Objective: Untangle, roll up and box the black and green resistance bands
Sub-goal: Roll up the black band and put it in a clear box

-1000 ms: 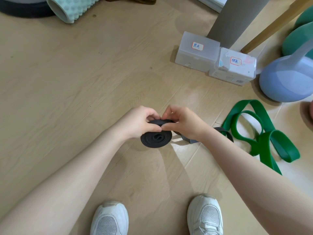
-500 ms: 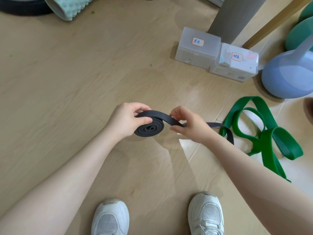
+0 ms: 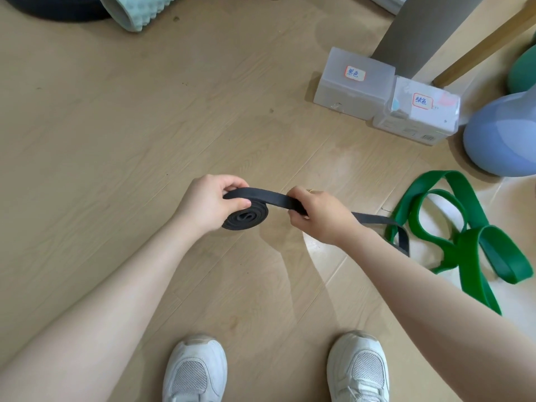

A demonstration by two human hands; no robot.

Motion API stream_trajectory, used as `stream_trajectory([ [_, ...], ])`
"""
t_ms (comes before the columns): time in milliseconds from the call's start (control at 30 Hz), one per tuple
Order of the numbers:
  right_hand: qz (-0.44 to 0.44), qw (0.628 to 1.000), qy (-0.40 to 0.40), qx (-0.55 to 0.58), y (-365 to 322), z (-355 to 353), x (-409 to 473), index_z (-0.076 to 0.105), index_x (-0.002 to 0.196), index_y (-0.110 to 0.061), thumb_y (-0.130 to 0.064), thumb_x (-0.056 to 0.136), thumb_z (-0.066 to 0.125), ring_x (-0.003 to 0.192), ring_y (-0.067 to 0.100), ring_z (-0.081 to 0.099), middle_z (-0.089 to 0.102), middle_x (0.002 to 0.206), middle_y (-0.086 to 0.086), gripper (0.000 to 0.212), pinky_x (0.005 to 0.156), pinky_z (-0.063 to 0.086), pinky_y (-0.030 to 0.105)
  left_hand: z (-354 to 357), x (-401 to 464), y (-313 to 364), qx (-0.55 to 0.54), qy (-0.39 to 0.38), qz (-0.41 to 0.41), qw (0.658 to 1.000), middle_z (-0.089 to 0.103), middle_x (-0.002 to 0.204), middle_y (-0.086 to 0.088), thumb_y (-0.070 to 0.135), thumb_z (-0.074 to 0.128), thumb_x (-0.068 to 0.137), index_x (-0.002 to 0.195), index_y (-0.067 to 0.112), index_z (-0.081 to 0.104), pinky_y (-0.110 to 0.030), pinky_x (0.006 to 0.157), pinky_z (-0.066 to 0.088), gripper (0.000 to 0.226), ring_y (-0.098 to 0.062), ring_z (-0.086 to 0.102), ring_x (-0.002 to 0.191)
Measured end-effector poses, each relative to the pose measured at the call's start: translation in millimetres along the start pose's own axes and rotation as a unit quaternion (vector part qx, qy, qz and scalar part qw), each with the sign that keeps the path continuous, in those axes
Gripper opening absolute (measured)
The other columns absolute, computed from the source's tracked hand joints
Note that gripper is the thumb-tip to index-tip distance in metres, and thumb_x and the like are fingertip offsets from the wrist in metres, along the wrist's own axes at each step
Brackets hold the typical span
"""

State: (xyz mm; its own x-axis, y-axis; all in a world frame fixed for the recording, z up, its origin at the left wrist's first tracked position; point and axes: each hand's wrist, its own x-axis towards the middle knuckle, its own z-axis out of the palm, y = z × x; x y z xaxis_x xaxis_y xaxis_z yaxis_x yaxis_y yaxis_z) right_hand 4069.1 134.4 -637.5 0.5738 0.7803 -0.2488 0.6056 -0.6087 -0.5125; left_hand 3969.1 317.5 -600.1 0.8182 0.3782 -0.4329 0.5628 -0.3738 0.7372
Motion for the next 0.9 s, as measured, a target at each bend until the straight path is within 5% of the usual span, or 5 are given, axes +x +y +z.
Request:
stream_trajectory([
  [333,0.040,0.988,-0.149,0.007,0.4,-6.9,28.9,0.061,0.119,-0.020,-0.024,0.095,0.047,0.097,0.017,0.048,0.049,0.107,0.001,0.027,0.088,0.040,0.032,-10.1,-2.6,-14.0,-0.001,-0.020,-0.025,0.999,0.063,0.082,0.018,0.011,0.071,0.079,0.087,0.029,0.065,-0.017,0.071,0.046,0.020,-0.010,0.062,0.086],
  [500,0.068,0.974,-0.217,-0.007,-16.5,0.1,43.5,0.056,0.109,-0.017,-0.019,0.096,0.043,0.083,0.022,0.049,0.054,0.088,0.003,0.019,0.068,0.035,0.030,-22.0,-3.5,-19.3,-0.003,-0.036,-0.027,0.999,0.059,0.081,0.020,0.012,0.070,0.080,0.091,0.028,0.065,-0.008,0.066,0.041,0.020,0.003,0.057,0.075],
  [633,0.074,0.960,-0.270,0.011,-22.6,1.7,46.4,0.054,0.112,-0.018,-0.025,0.094,0.048,0.091,0.023,0.054,0.059,0.097,0.003,0.020,0.079,0.040,0.034,-25.8,-4.8,-25.6,-0.015,-0.045,-0.027,0.999,0.058,0.081,0.022,0.012,0.070,0.080,0.090,0.027,0.065,-0.003,0.062,0.038,0.019,0.008,0.054,0.074],
  [767,0.011,0.972,-0.223,0.071,-33.6,11.0,44.2,0.034,0.139,-0.022,-0.023,0.091,0.056,0.114,0.018,0.051,0.053,0.123,-0.006,0.053,0.096,0.040,0.032,-24.3,-3.4,-28.9,0.002,-0.052,-0.025,0.998,0.067,0.088,0.008,0.011,0.071,0.078,0.090,0.025,0.067,-0.023,0.078,0.049,0.018,-0.011,0.065,0.088],
  [900,-0.002,0.968,-0.162,0.191,-46.3,17.7,42.7,0.044,0.128,-0.021,-0.019,0.083,0.068,0.107,0.013,0.056,0.058,0.112,-0.005,0.050,0.094,0.043,0.025,-23.9,-2.6,-32.5,-0.008,-0.063,-0.027,0.998,0.067,0.089,0.008,0.012,0.071,0.079,0.089,0.028,0.065,-0.029,0.082,0.050,0.021,-0.015,0.066,0.092],
])
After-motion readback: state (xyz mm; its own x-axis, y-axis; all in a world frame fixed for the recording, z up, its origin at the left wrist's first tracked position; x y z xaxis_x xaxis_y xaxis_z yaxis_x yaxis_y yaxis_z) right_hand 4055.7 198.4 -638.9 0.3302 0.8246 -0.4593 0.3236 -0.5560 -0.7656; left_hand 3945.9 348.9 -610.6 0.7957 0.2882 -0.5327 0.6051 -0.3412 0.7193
